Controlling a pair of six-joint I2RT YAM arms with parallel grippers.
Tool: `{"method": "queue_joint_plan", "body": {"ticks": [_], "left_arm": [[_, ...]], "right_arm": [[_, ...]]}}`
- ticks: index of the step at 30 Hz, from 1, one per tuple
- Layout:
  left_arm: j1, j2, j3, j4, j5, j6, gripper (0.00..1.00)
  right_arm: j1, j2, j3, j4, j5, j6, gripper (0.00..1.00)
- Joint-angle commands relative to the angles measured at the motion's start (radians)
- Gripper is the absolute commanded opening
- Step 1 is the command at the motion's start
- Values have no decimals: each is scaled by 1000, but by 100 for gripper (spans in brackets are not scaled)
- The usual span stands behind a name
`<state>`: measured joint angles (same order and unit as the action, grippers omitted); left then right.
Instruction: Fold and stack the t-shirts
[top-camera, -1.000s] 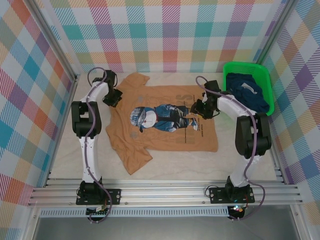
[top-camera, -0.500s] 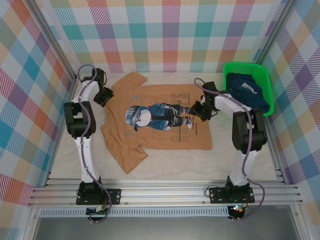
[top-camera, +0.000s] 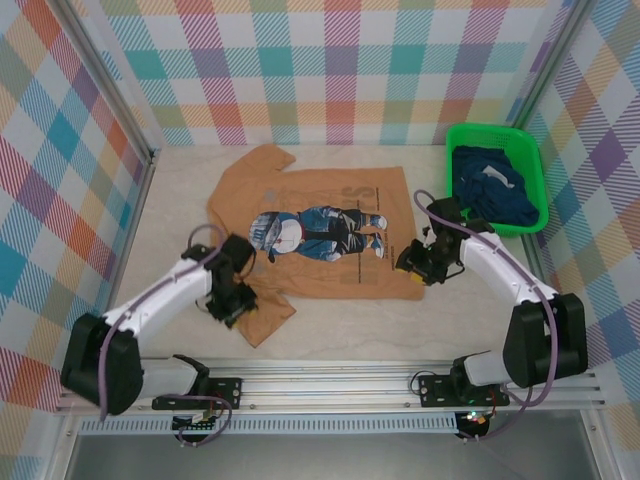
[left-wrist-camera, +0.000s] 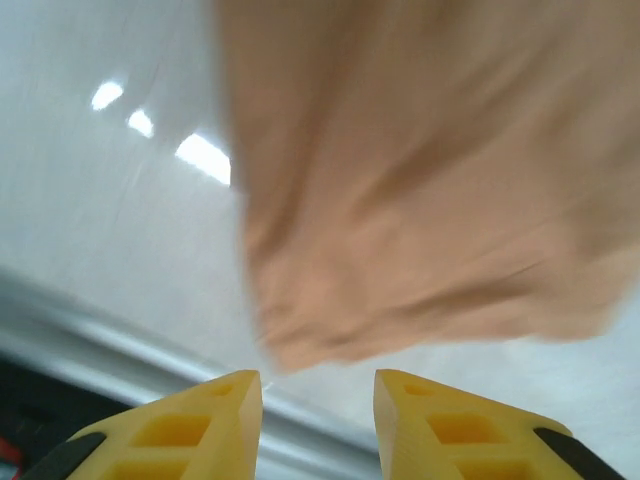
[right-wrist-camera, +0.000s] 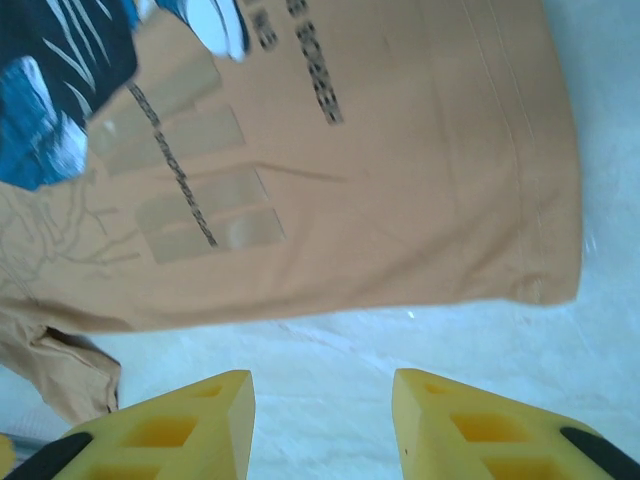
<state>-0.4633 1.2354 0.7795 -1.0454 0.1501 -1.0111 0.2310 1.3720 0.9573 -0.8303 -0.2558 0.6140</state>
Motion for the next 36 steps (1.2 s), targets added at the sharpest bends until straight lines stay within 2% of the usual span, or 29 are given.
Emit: {"method": "queue_joint_plan", "body": {"ticks": [1,6,11,20,22,25,28,36], "left_arm": [[-65,-94,-121,11,92,-156,37],[-77,-87,-179,173,104,-203,40],[-104,-24,-186,196,86,-202,38],[-110,21,-223,269,79,-200,27],[-113,59,-220,297,65,-195,19],[-138,58,-180,246,-3,-182,0],[-161,-17,-148,134,-64,-187,0],[-161,-165,-158,-15,-57,-175,0]], "right_arm": [[7,-32,-45,-27,-51,2,41],[7,-45,-73,-13,-74,0,40],[7,-68,-102,-18,-62,-4,40],[7,-87,-115,-19,-40,2,40],[7,-84,-120,-22,-27,11,39],[3,-101,-117,-80,81,66,41],[-31,-123,-149,-89,129,135,41],[-67,-7,-176,3,86,217,34]]}}
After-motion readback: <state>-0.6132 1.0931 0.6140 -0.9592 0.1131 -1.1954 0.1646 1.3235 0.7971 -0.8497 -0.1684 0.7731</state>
